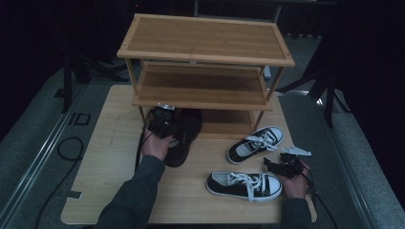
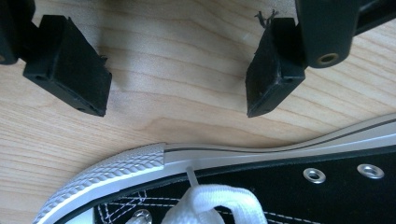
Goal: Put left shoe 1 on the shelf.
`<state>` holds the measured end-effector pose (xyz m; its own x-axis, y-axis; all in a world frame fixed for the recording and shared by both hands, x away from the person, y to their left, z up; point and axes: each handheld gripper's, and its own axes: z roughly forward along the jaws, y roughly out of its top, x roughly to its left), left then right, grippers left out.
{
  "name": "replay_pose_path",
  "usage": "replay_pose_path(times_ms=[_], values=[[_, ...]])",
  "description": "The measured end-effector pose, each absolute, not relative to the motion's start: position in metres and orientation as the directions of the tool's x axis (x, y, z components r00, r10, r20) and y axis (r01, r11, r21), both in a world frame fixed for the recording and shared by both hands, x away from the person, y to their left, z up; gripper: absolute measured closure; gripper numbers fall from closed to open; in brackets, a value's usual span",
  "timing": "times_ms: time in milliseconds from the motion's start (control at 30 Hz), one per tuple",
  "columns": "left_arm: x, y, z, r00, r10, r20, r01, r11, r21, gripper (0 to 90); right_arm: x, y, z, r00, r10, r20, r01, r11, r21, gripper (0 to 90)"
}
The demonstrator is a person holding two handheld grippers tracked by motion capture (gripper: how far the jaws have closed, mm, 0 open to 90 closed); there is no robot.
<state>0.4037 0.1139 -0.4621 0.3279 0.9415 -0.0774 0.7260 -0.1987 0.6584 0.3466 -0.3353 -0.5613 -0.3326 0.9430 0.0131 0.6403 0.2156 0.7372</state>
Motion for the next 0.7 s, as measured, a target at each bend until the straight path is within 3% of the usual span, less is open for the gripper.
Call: replay_pose_path(times_ms=[233, 300, 433, 600, 700], values=[[0.383, 0.13, -0.45, 0.429, 0.897, -0.107, 0.701, -0.256, 0.666, 64.4, 0.347, -0.335, -0.561, -0.333, 0.943, 0.013, 0.64, 0.216, 0.737, 22.6], [0.373, 0.138, -0.447, 0.462, 0.874, -0.152, 0.691, -0.247, 0.679, 64.9, 0.347, -0.335, -0.561, -0.333, 0.943, 0.012, 0.641, 0.216, 0.737, 22.6], [0.358, 0.149, -0.44, 0.48, 0.858, -0.182, 0.675, -0.228, 0.702, 71.7, 0.347, -0.335, -0.561, -0.333, 0.943, 0.01, 0.64, 0.218, 0.737, 22.6], [0.344, 0.162, -0.437, 0.485, 0.862, -0.148, 0.666, -0.254, 0.702, 87.4, 0.346, -0.335, -0.561, -0.332, 0.943, 0.011, 0.642, 0.217, 0.736, 22.6], [0.339, 0.167, -0.442, 0.491, 0.861, -0.132, 0.679, -0.283, 0.678, 89.3, 0.347, -0.335, -0.561, -0.332, 0.943, 0.01, 0.641, 0.218, 0.736, 22.6]])
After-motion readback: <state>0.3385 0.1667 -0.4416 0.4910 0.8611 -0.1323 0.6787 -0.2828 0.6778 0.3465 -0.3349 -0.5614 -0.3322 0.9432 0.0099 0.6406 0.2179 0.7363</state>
